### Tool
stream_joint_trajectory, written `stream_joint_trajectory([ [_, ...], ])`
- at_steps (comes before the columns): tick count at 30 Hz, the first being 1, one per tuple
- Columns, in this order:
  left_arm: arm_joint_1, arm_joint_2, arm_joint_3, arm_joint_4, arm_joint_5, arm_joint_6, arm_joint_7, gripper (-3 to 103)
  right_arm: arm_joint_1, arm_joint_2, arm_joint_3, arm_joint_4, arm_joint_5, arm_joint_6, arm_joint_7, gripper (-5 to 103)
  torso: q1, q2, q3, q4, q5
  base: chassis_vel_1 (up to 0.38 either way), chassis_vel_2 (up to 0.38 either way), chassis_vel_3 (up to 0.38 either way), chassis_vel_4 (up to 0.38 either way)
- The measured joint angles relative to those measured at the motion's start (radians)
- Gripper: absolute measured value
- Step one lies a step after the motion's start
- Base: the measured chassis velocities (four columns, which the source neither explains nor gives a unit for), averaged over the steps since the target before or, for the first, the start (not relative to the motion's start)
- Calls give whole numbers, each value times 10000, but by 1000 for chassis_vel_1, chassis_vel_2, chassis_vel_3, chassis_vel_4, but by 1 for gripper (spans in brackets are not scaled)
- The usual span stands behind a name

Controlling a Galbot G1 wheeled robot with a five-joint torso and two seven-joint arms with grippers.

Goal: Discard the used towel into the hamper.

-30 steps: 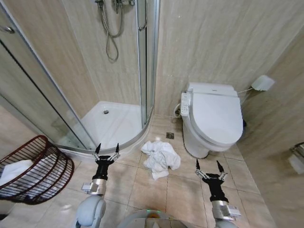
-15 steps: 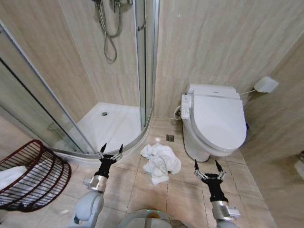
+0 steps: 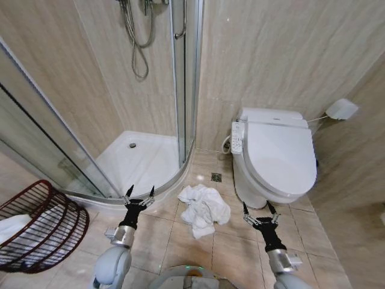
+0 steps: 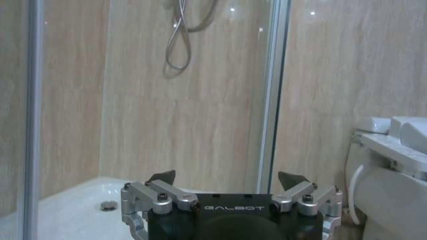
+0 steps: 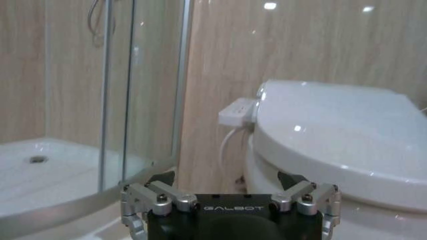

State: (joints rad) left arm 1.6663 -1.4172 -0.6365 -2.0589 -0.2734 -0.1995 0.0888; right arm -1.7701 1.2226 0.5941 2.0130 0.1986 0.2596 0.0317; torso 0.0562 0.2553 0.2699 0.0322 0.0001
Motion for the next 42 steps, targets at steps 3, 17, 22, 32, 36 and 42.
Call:
stream_joint_trajectory([
  [3, 75, -200, 4, -118, 97, -37, -41, 100, 477, -333, -184, -409, 262, -267, -192, 100, 0, 0, 0, 1, 1, 0, 0, 0, 0],
  [17, 543, -592, -195, -216, 175, -405, -250, 100, 2614, -982, -1260, -2224, 920, -805, -1376, 100, 0, 0, 1, 1, 0, 0, 0, 0, 0],
  [22, 544, -744, -257, -153, 222, -415, -295, 100, 3382, -1199, -1662, -2846, 1091, -929, -1601, 100, 0, 0, 1, 1, 0, 0, 0, 0, 0],
  [32, 361, -1047, -227, 29, 485, -396, -298, 100, 4424, -1560, -2351, -3747, 1334, -1011, -1800, 100, 0, 0, 0, 0, 0, 0, 0, 0, 0],
  [36, 215, -1063, -152, 139, 556, -356, -298, 100, 4771, -1599, -2508, -4116, 1336, -987, -2015, 100, 0, -1, 0, 2, 0, 0, 0, 0, 0],
  [42, 45, -1122, -97, 266, 662, -229, -254, 100, 5168, -1377, -2710, -4384, 1230, -919, -2226, 100, 0, 0, 0, -1, -1, 0, 0, 0, 0],
])
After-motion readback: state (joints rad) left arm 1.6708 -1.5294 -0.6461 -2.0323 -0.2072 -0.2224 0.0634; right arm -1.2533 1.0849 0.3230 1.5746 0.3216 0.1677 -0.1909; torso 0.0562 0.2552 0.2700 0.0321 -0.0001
